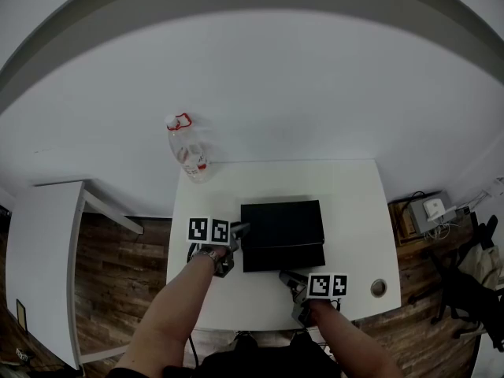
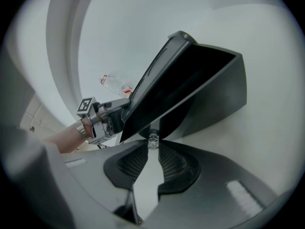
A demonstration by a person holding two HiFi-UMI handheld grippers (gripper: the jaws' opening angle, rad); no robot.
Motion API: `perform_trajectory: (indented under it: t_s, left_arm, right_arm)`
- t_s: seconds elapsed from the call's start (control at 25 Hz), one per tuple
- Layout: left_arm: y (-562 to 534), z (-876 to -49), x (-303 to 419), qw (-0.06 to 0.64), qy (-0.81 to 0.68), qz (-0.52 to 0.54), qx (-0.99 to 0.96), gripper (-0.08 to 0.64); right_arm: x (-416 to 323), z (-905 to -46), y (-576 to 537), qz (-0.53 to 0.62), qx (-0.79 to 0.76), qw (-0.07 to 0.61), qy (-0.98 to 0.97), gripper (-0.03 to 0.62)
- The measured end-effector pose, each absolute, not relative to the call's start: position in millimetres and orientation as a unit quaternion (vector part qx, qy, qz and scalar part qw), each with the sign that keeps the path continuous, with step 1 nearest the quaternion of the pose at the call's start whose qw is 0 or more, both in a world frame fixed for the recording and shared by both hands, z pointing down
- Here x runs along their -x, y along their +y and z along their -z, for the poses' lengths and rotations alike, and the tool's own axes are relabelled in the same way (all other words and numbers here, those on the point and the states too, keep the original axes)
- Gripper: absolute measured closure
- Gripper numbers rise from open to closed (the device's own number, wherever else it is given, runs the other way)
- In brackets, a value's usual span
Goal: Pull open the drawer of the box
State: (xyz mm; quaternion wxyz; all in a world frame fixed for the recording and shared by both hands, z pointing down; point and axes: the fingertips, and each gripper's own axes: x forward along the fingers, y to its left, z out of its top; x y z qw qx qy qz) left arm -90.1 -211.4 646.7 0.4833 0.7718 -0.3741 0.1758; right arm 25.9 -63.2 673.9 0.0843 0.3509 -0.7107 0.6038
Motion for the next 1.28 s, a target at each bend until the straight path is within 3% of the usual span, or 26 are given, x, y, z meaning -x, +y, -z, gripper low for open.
perform_trajectory:
  t_s: [1.28]
  left_arm:
    - [-213, -647, 92, 0.484, -0.384, -0.169, -0.768, 0.414]
  right_arm:
    - [-29, -673, -29, -0.611, -0.342, 0.074, -0.710, 0.523]
